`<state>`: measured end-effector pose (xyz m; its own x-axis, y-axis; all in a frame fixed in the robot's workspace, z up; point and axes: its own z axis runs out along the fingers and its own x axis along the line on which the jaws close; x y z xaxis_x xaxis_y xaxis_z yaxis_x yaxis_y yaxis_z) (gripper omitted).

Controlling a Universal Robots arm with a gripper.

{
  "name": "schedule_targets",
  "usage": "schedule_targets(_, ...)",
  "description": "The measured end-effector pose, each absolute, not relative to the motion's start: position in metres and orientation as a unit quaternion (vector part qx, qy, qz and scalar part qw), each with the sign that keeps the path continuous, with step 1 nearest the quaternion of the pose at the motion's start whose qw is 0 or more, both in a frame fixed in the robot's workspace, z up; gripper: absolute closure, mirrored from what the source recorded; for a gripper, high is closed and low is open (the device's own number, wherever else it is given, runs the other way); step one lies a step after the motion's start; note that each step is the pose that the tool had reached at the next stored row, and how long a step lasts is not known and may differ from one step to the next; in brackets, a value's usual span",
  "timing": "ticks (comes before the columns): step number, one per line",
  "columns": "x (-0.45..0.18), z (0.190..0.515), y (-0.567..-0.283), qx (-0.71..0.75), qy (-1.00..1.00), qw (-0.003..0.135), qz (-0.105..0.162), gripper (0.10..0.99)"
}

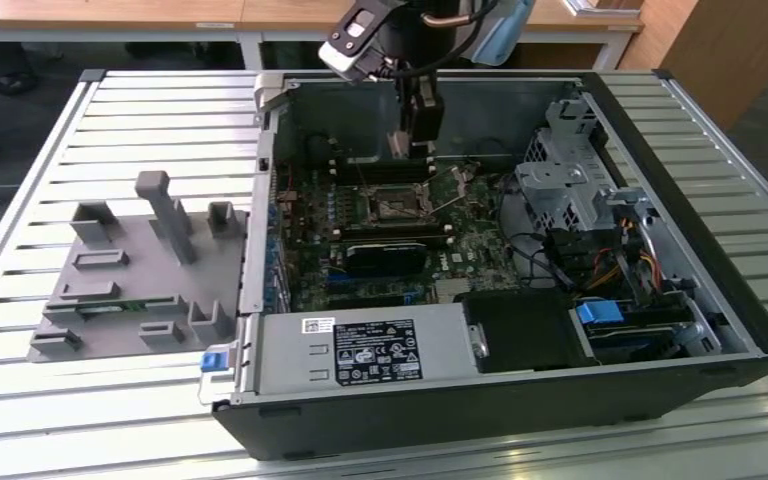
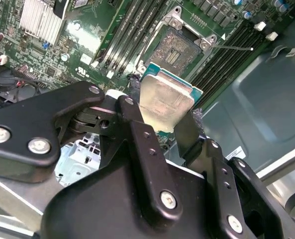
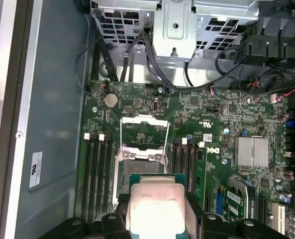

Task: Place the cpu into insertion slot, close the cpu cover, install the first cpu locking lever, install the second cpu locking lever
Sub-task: 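Place the cpu into insertion slot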

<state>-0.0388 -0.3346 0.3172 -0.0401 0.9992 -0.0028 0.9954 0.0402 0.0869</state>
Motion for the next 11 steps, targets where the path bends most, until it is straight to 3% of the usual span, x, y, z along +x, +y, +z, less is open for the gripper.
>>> schedule_targets(11,-0.039,0.302,-0.333,0.699,0.714,0.031,0.030,0.561)
